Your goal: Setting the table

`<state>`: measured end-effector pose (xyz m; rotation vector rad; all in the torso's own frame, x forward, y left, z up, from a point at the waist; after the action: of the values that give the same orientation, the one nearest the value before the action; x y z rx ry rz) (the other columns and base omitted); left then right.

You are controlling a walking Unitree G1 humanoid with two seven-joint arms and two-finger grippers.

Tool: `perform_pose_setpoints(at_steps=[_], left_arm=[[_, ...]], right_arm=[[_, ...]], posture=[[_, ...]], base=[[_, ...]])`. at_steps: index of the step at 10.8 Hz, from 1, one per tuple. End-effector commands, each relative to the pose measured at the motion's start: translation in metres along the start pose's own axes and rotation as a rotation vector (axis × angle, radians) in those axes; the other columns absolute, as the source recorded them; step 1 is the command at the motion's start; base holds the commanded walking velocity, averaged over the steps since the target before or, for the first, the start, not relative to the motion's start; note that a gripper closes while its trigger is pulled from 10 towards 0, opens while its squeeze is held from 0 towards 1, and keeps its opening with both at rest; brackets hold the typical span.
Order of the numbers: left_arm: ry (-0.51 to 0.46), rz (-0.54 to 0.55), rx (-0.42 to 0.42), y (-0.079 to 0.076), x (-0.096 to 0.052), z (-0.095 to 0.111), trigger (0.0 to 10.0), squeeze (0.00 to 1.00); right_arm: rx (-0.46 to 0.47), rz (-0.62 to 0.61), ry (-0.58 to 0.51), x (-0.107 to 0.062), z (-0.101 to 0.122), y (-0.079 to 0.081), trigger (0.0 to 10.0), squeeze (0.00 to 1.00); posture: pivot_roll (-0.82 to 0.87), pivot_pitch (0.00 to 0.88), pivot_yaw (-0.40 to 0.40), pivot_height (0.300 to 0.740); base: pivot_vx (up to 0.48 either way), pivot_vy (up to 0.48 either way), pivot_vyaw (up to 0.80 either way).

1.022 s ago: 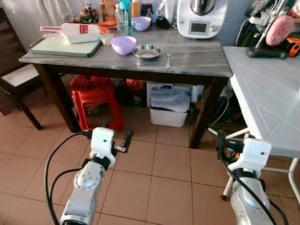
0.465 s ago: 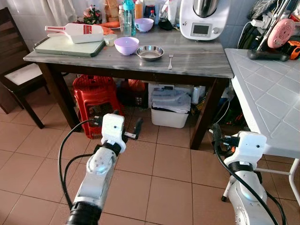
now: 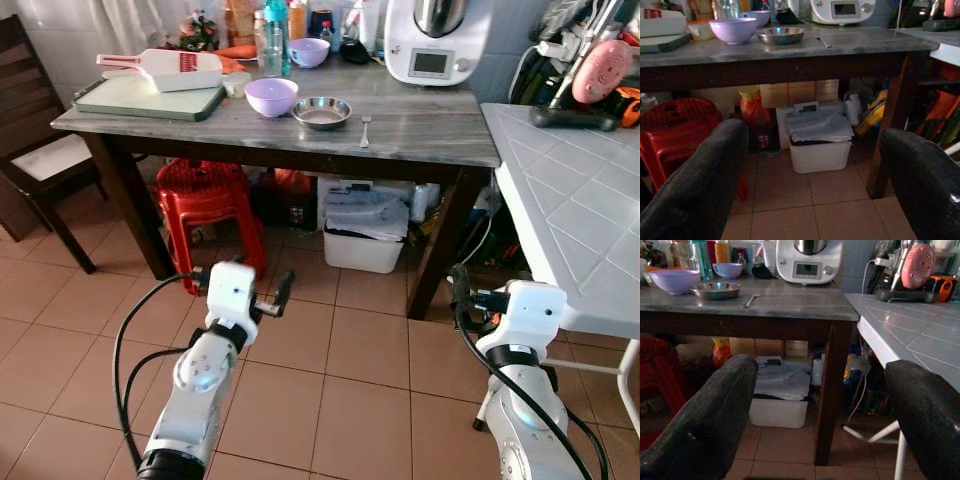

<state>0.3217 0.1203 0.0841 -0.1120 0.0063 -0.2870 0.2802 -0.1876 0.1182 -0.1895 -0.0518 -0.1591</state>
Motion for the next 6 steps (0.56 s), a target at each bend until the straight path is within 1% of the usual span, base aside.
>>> perform_pose_setpoints(at_steps=[1, 3, 6], left_arm=[[-0.016, -0.012, 0.018, -0.0007, 0.0012, 0.0045, 10.0, 0.0], [-0.015, -0.019, 0.014, -0.0026, 0.0014, 0.004, 10.0, 0.0], [-0.018, -0.028, 0.008, -0.0061, 0.0037, 0.0047, 10.0, 0.0]], right_arm=[[-0.003, 0.01, 0.0, 0.0005, 0.0006, 0.0017, 10.0, 0.4], [-0.007, 0.013, -0.003, 0.0009, 0.0012, 0.0017, 10.0, 0.38], [-0.008, 0.015, -0.007, 0.0021, 0.0021, 0.0024, 10.0, 0.37]], posture=[[0.05, 0.0, 0.003, 0.74], [0.04, 0.0, 0.001, 0.74], [0.04, 0.0, 0.0, 0.74]], base=[[0.0, 0.0, 0.0], [0.0, 0.0, 0.0], [0.0, 0.0, 0.0]])
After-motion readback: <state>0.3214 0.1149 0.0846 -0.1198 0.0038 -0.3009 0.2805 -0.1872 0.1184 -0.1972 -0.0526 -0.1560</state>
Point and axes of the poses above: a point about 5 cm out from each wrist's last joint towards the gripper, its own x axis pointing out of the wrist towards the gripper, its own z axis along the axis of the wrist's last joint, y = z × x, the point moved 3 cm from there along x, pointing out of the wrist towards the gripper, and after that the axes turned 9 degrees about -x, right-handed, at the moved point
